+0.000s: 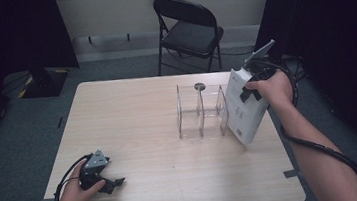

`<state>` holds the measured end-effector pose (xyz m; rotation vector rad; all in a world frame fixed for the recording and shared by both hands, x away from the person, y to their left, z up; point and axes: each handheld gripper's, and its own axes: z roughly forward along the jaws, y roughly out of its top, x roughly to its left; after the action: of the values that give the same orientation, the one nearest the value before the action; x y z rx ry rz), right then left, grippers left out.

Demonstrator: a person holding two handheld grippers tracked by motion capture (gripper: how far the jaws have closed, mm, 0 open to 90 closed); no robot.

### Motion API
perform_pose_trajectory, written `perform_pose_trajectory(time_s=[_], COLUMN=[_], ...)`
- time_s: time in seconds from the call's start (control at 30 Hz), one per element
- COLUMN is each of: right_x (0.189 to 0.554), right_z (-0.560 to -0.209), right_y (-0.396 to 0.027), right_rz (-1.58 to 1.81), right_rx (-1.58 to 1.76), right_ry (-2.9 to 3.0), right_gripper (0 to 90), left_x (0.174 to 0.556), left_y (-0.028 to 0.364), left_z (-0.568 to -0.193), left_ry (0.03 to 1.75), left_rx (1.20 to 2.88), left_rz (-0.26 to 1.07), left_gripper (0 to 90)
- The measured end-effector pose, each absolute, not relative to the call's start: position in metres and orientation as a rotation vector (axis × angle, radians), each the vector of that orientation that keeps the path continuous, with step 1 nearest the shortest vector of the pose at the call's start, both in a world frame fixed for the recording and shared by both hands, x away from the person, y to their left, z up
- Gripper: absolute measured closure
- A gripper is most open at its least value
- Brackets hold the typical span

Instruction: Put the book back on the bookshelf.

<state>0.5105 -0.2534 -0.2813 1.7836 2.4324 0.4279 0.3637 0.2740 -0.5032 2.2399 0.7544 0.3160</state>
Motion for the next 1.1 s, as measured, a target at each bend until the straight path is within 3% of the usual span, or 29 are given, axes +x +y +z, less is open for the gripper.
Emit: perform_pose_trajectory(time_s=[1.1], right_x=[0.522], right_z=[-0.283], right_y=[-0.239], right_rz=[0.388], right_rx=[1.867], right_ry=[2.340], right_gripper=[52.4], left_x=[0.364], left_y=[0.274], left_z=[-0.503], left_ry=[0.754], left_rx=[2.240], left_rz=[0.316], left_gripper=[0.0])
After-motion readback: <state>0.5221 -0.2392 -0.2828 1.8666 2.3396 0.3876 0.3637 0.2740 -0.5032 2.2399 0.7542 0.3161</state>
